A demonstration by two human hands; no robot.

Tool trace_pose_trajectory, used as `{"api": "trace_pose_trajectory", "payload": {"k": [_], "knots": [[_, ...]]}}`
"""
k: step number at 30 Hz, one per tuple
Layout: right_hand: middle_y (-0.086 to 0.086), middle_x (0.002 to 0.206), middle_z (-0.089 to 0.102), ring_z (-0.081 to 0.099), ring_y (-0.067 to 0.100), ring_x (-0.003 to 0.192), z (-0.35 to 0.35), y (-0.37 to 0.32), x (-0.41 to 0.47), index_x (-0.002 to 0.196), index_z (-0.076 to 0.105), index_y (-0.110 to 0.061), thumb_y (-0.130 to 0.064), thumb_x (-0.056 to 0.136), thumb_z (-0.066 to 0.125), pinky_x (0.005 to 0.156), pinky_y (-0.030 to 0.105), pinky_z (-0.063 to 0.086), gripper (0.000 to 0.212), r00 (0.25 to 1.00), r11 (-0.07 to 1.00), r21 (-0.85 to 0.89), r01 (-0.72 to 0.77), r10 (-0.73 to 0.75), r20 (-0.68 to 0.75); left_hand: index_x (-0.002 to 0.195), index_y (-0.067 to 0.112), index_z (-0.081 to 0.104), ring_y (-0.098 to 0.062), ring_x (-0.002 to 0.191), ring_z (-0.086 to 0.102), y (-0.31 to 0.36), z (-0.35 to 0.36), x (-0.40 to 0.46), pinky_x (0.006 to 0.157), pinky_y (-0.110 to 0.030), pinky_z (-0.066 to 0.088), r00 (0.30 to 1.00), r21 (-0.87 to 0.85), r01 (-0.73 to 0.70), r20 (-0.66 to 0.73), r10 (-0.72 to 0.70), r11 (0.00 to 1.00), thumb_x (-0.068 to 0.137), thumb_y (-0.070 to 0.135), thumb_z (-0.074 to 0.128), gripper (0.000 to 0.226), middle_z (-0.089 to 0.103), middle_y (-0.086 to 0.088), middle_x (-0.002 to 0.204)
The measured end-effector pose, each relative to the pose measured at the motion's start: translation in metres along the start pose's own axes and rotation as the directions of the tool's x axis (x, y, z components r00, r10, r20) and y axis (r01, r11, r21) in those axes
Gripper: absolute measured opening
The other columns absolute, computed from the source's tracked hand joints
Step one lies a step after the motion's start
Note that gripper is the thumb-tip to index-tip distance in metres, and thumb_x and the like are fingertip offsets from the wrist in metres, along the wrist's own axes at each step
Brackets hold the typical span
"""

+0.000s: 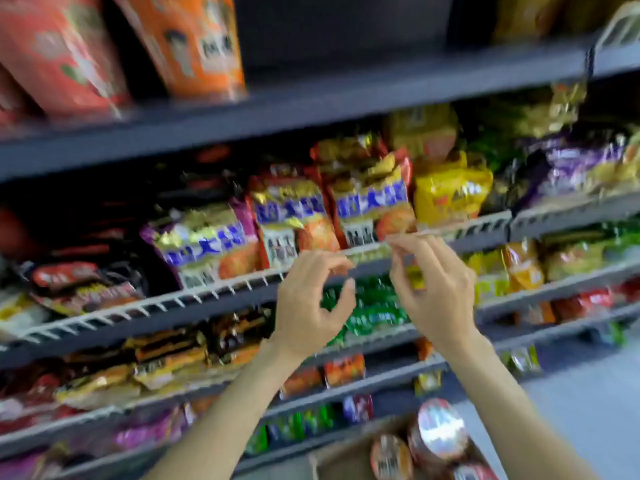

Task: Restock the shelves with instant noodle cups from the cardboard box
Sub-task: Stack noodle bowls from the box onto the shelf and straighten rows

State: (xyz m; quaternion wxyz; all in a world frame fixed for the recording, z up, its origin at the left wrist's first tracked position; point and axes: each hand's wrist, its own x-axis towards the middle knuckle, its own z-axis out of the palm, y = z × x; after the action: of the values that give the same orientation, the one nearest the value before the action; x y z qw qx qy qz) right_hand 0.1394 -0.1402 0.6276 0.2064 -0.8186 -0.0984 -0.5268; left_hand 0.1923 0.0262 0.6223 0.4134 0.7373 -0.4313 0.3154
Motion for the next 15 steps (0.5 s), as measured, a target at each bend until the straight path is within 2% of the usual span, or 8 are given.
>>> {"api": "trace_pose_trajectory", "payload": {"k": [2,3,5,6,8,10,13,15], "knots": [[0.001,0.09,0.069,0.059,0.012,0.08,-0.01,0.016,-0.068,0.098,0.069,-0.008,-0.01,0.09,0.054,0.064,0.02,0.044,0.017,0.98,0.992,-0.056,-0.112,0.12,0.158,0.102,0.016,0.062,-0.014,0.089,0.058,0.003,0.037,-0.05,0.083,-0.024,0.044,0.945,0.034,0.122,0.3,-0.126,0.992,0.09,0.025,0.055,0.016,0.062,0.003,0.093],[0.001,0.089,0.067,0.057,0.013,0.08,-0.014,0.025,-0.104,0.097,0.068,-0.01,-0.011,0.088,0.055,0.061,0.021,0.042,0.016,0.947,0.978,-0.103,-0.181,0.202,0.248,0.105,0.019,0.064,-0.015,0.093,0.058,0.004,0.054,-0.075,0.084,-0.025,0.044,0.872,0.068,0.191,0.447,-0.201,0.979,0.09,0.031,0.053,0.022,0.064,0.004,0.096],[0.002,0.091,0.065,0.059,0.019,0.08,-0.02,0.043,-0.176,0.099,0.066,-0.015,-0.013,0.081,0.058,0.057,0.029,0.047,0.019,0.811,0.922,-0.205,-0.329,0.387,0.44,0.109,0.027,0.064,-0.014,0.098,0.056,0.005,0.088,-0.125,0.083,-0.029,0.044,0.679,0.144,0.328,0.651,-0.339,0.934,0.089,0.042,0.048,0.03,0.064,0.007,0.102],[0.003,0.094,0.065,0.063,0.024,0.08,-0.023,0.053,-0.213,0.101,0.065,-0.016,-0.015,0.079,0.06,0.055,0.032,0.05,0.023,0.695,0.873,-0.26,-0.413,0.487,0.529,0.108,0.028,0.064,-0.015,0.099,0.057,0.004,0.104,-0.148,0.083,-0.031,0.045,0.587,0.171,0.393,0.709,-0.39,0.903,0.087,0.044,0.046,0.031,0.064,0.007,0.103],[0.005,0.105,0.065,0.065,0.032,0.087,-0.031,0.069,-0.278,0.109,0.064,-0.018,-0.024,0.079,0.055,0.061,0.038,0.053,0.032,0.41,0.749,-0.404,-0.525,0.639,0.651,0.107,0.028,0.065,-0.016,0.099,0.059,0.002,0.134,-0.193,0.082,-0.028,0.044,0.417,0.241,0.504,0.773,-0.478,0.829,0.086,0.039,0.051,0.027,0.066,0.005,0.102],[0.005,0.111,0.064,0.064,0.034,0.093,-0.038,0.082,-0.335,0.113,0.063,-0.016,-0.027,0.079,0.054,0.067,0.04,0.053,0.037,0.182,0.665,-0.522,-0.534,0.693,0.697,0.106,0.026,0.066,-0.015,0.095,0.062,-0.001,0.164,-0.237,0.076,-0.021,0.04,0.263,0.34,0.589,0.777,-0.572,0.733,0.086,0.027,0.058,0.021,0.068,0.004,0.099],[0.01,0.105,0.066,0.064,0.037,0.089,-0.038,0.094,-0.405,0.111,0.065,-0.013,-0.013,0.081,0.061,0.064,0.039,0.049,0.03,0.004,0.576,-0.599,-0.557,0.722,0.691,0.104,0.028,0.066,-0.015,0.084,0.065,-0.014,0.207,-0.306,0.069,-0.023,0.043,0.061,0.5,0.683,0.688,-0.723,0.533,0.086,0.023,0.057,0.02,0.07,0.004,0.088],[0.012,0.115,0.063,0.062,0.039,0.096,-0.025,0.105,-0.446,0.122,0.06,-0.013,-0.009,0.083,0.057,0.068,0.041,0.05,0.039,-0.075,0.535,-0.612,-0.582,0.714,0.696,0.1,0.031,0.065,-0.015,0.083,0.066,-0.029,0.233,-0.351,0.072,-0.025,0.049,-0.057,0.577,0.704,0.627,-0.777,0.414,0.087,0.027,0.056,0.016,0.07,0.006,0.088]]}}
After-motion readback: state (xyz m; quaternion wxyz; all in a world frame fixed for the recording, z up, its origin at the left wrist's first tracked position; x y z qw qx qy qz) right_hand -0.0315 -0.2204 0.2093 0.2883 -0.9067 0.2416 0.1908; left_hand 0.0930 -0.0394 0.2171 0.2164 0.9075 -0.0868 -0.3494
